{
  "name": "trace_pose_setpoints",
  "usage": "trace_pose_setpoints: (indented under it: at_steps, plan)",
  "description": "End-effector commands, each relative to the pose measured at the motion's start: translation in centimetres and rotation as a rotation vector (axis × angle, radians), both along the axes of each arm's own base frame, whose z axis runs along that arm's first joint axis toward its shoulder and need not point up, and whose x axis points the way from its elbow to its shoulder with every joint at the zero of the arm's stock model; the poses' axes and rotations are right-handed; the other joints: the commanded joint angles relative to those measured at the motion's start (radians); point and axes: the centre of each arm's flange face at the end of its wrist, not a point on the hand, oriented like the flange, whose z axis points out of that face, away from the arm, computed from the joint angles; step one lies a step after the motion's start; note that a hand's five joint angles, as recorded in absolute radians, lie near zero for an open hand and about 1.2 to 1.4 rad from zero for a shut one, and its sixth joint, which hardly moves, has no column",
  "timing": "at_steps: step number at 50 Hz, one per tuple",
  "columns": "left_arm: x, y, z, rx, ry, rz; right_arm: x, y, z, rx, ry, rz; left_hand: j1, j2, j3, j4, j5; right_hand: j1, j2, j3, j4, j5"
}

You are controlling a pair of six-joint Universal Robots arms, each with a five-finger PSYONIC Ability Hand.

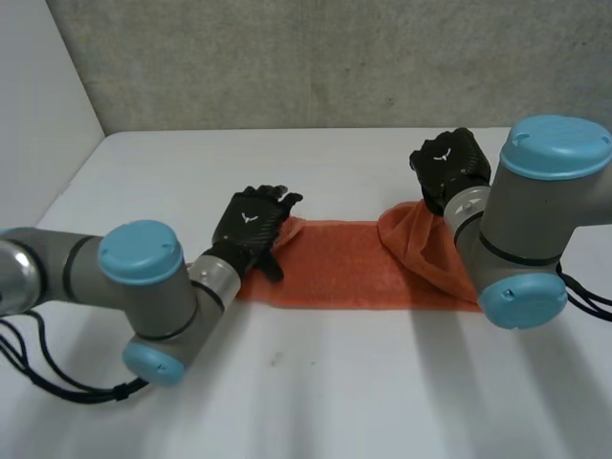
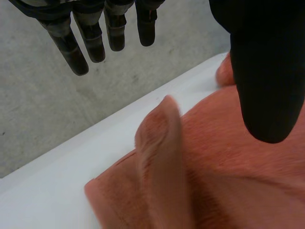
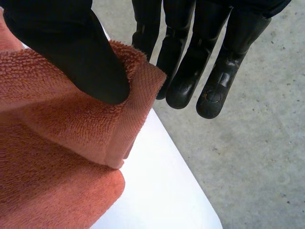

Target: Fold the laundry

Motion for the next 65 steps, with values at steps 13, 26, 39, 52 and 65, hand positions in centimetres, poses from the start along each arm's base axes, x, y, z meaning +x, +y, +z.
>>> trace_pose_setpoints:
  at_steps: [13, 26, 39, 52, 65]
  plan:
    - [6.2, -6.2, -1.6, -0.053, -0.188, 0.316, -3.0, -0.6, -0.4, 0.021, 0.122, -0.065, -0.005, -0.011, -0.024, -0.015, -0.032, 0.433, 0.219, 0.212, 0.204, 0.238]
    - [6.3, -2.0, 4.5, -0.09, -0.079, 0.263, -1.3, -2.0, 3.7, -0.127, 0.086, -0.027, -0.011, -0.017, -0.03, -0.02, -0.038, 0.433, 0.219, 0.212, 0.204, 0.238]
    - [9.4, -0.1, 4.9, -0.047, -0.079, 0.318, 12.0, 5.1, 0.9, -0.201, 0.065, 0.529, -0.02, -0.025, -0.039, -0.029, -0.047, 0.433, 0.219, 0.212, 0.204, 0.238]
    - [10.0, 0.4, 4.4, -0.023, -0.087, 0.318, 15.7, 10.4, -6.8, -0.144, 0.21, 0.718, -0.02, -0.025, -0.039, -0.029, -0.047, -0.789, -1.003, -1.009, -1.018, -0.984]
    - [6.6, 1.4, 6.7, -0.093, -0.028, 0.177, 7.6, 6.4, -0.1, 0.045, -0.086, 0.292, -0.011, -0.017, -0.03, -0.02, -0.038, -0.789, -1.003, -1.009, -1.018, -0.984]
